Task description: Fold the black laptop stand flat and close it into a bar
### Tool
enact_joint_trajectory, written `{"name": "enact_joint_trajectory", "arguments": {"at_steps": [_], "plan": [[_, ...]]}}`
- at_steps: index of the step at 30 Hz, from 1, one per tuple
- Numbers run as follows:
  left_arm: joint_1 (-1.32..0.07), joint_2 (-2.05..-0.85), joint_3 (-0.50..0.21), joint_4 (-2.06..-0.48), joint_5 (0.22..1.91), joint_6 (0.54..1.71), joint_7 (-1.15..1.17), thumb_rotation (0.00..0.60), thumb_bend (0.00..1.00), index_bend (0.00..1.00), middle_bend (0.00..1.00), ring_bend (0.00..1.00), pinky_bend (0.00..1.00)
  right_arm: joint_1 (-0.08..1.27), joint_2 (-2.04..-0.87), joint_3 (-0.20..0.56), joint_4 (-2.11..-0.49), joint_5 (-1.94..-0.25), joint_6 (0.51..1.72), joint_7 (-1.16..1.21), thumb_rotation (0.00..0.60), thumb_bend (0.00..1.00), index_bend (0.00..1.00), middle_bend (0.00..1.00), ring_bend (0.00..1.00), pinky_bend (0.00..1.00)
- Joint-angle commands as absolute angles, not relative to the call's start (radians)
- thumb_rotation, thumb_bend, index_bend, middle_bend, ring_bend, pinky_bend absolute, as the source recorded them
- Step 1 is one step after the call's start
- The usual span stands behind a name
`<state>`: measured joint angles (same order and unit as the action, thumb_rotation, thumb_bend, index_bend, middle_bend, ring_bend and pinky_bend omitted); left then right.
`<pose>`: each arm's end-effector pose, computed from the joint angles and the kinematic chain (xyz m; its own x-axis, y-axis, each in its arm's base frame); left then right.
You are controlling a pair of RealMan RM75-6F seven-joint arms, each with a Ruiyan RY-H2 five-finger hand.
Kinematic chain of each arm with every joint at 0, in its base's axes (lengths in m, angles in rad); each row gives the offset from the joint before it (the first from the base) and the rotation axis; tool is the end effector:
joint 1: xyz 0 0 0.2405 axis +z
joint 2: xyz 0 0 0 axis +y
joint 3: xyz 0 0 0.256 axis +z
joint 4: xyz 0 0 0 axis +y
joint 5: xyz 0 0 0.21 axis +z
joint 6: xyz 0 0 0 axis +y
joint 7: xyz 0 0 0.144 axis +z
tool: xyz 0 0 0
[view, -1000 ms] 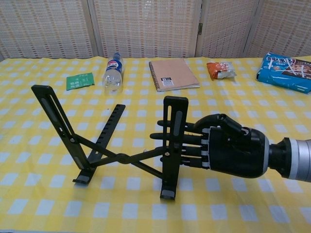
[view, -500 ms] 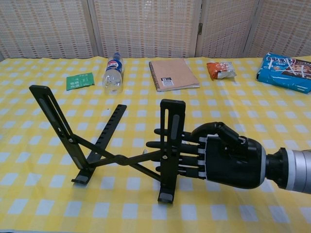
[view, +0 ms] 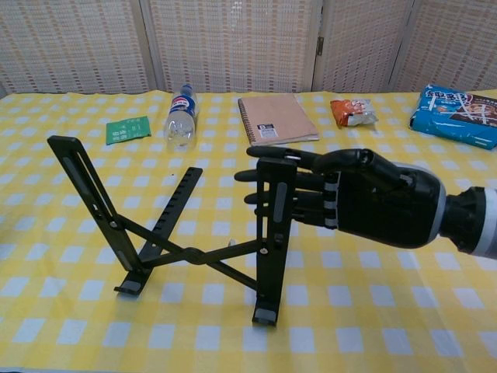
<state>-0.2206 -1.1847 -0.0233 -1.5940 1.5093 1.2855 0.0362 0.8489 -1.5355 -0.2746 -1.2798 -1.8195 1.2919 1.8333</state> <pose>-0.2933 0.2131 0.1087 0.4087 0.1754 0.8957 0.9101 -0.1513 -0.3857 -0.1550 -0.2693 -0.0249 -0.5221 -0.8526 0.0224 -0.5015 0.2856 -0.8166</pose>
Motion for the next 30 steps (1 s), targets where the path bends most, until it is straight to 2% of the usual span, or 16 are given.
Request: {"name": "enact_joint_trajectory", "arguments": {"at_steps": [1, 6, 13, 20, 30], "plan": [[-0.266, -1.229, -0.018, -1.525, 1.533, 1.223, -0.080, 0.600, 0.09, 0.23, 0.12, 0.09, 0.00, 0.865, -1.437, -0.227, -1.394, -1.801, 1.308, 1.738, 0.276, 0.80, 0.00, 0.12, 0.10, 0.00], [-0.301, -1.289, -0.003, -1.458, 1.561, 1.184, -0.223, 0.600, 0.09, 0.25, 0.15, 0.11, 0.00, 0.871, -1.367, -0.201, -1.474, -1.791, 1.308, 1.681, 0.277, 0.80, 0.00, 0.12, 0.11, 0.00], [-0.350, -1.369, 0.002, -1.392, 1.592, 1.152, -0.357, 0.600, 0.13, 0.30, 0.18, 0.14, 0.01, 0.868, -1.342, -0.192, -1.513, -1.776, 1.278, 1.656, 0.278, 0.80, 0.00, 0.12, 0.11, 0.00], [-0.393, -1.452, 0.008, -1.340, 1.601, 1.121, -0.492, 0.600, 0.17, 0.36, 0.22, 0.17, 0.05, 0.857, -1.351, -0.198, -1.510, -1.779, 1.254, 1.659, 0.278, 0.80, 0.00, 0.12, 0.11, 0.00], [-0.429, -1.531, -0.005, -1.287, 1.598, 1.126, -0.482, 0.600, 0.18, 0.37, 0.23, 0.18, 0.05, 0.861, -1.429, -0.227, -1.477, -1.786, 1.160, 1.662, 0.279, 0.80, 0.00, 0.12, 0.10, 0.00]]}}
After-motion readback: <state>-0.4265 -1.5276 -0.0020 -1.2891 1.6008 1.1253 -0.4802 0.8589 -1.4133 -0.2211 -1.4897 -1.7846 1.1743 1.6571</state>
